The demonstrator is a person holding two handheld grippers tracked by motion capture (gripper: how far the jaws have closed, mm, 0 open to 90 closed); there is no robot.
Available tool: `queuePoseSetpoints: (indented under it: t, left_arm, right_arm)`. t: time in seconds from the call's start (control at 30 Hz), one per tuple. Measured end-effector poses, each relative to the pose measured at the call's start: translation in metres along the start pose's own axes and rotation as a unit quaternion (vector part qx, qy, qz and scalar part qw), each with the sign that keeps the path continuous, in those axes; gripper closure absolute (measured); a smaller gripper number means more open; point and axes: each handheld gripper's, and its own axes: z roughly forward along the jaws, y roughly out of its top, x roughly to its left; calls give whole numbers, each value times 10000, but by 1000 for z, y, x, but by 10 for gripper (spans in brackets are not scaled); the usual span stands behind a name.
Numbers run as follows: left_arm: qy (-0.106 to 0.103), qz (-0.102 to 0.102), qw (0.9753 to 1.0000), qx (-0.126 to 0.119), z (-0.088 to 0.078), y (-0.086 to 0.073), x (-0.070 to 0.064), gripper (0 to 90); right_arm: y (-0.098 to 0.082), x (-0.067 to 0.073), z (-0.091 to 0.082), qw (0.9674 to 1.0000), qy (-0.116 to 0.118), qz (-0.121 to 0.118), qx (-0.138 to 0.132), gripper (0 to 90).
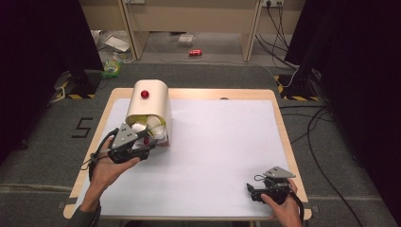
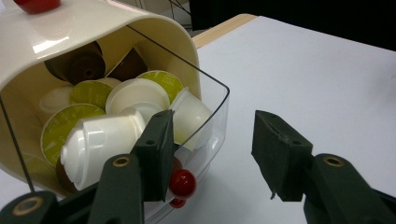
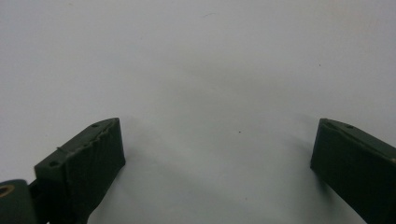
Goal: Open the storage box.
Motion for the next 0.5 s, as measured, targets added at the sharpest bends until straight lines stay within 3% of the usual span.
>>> queuePoseSetpoints:
  t: [0.5]
  left_arm:
    - [-45, -1, 10000, 52, -2, -1, -3, 467]
  right_arm:
    - [0, 0, 0, 10000, 2, -8, -4, 31]
